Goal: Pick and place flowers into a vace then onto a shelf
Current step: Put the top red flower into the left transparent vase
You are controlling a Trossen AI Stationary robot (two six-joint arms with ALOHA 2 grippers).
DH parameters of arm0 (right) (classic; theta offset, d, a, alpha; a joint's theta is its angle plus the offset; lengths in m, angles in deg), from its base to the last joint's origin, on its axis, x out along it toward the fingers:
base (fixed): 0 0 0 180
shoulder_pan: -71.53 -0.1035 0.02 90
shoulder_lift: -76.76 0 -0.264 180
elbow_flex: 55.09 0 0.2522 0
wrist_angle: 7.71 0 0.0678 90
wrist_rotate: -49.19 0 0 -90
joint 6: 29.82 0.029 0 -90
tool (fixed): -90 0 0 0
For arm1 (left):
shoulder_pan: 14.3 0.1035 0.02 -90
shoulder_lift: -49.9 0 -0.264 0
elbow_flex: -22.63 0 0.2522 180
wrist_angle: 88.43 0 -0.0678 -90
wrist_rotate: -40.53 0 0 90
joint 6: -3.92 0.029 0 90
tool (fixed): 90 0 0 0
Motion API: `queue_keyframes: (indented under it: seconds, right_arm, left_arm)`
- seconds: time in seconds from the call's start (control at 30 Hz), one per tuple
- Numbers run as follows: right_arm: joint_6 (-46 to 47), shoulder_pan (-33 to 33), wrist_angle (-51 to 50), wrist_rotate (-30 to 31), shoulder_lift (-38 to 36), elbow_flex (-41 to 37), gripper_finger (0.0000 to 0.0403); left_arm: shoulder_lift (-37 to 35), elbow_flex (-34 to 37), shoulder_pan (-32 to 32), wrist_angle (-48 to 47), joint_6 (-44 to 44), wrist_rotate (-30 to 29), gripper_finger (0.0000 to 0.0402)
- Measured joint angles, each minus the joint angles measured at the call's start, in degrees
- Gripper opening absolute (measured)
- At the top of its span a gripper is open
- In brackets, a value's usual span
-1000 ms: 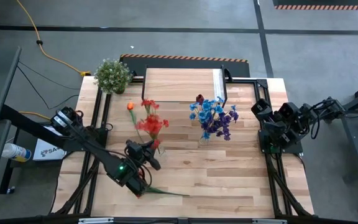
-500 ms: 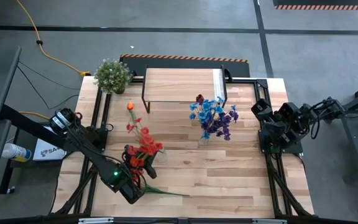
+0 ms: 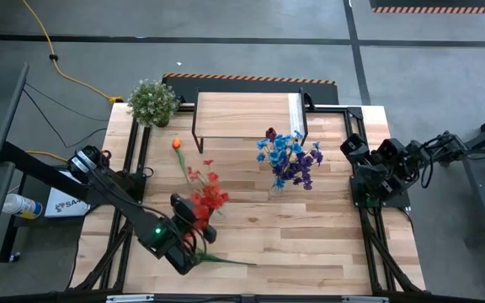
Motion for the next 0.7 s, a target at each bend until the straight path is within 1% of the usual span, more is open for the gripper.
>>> queue_keyframes:
  seconds: [0.13, 0.37, 0.7]
  right_arm:
    - [0.0, 0.01, -0.01, -0.07, -0.02, 0.0, 0.0165]
    - [0.01, 0.01, 0.0, -1.16, -0.02, 0.0, 0.0165]
    - [1.59, 0.0, 0.0, -1.45, -0.02, 0.0, 0.0165]
  left_arm:
    - [-0.04, -1.56, -0.02, -2.29, 4.4, 4.68, 0.0143]
    - [-0.02, -1.72, -0.04, -6.63, 3.77, 10.94, 0.0143]
    - [-3.95, -1.72, -1.67, -8.71, 3.74, 15.55, 0.0143]
